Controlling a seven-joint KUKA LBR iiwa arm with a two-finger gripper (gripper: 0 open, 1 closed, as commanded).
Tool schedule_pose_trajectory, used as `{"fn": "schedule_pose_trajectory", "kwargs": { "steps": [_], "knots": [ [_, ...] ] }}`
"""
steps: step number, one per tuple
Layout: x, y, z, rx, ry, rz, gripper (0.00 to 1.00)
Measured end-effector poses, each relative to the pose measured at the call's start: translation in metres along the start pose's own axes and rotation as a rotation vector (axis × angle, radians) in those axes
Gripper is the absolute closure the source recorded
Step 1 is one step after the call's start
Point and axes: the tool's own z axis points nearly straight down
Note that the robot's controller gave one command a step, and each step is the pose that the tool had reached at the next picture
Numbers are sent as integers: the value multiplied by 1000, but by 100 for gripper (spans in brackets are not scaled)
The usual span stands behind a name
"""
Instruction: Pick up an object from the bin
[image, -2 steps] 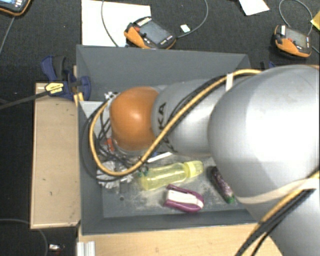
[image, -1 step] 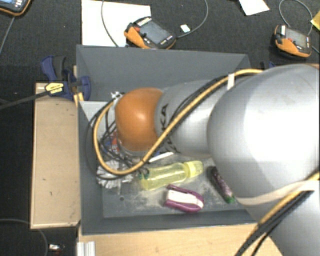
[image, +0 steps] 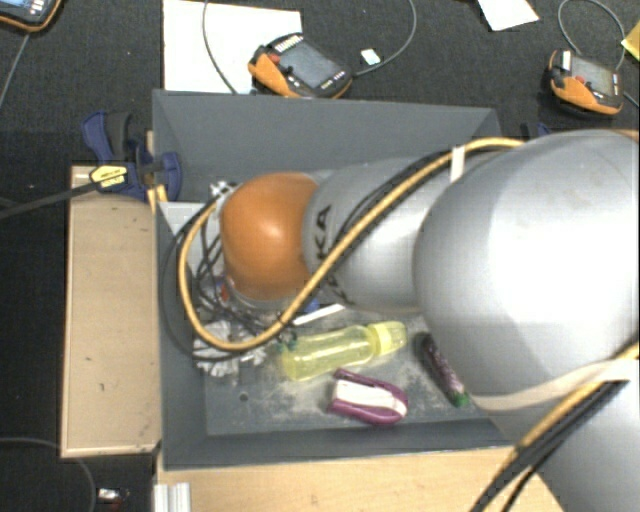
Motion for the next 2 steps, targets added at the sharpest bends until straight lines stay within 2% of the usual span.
{"fn": "schedule_pose_trajectory", "kwargs": {
  "steps": [1, 2],
  "knots": [
    [7, -9, 1, 1, 16, 137, 100],
    [7, -10, 1, 1, 17, 149, 100]
  ]
}}
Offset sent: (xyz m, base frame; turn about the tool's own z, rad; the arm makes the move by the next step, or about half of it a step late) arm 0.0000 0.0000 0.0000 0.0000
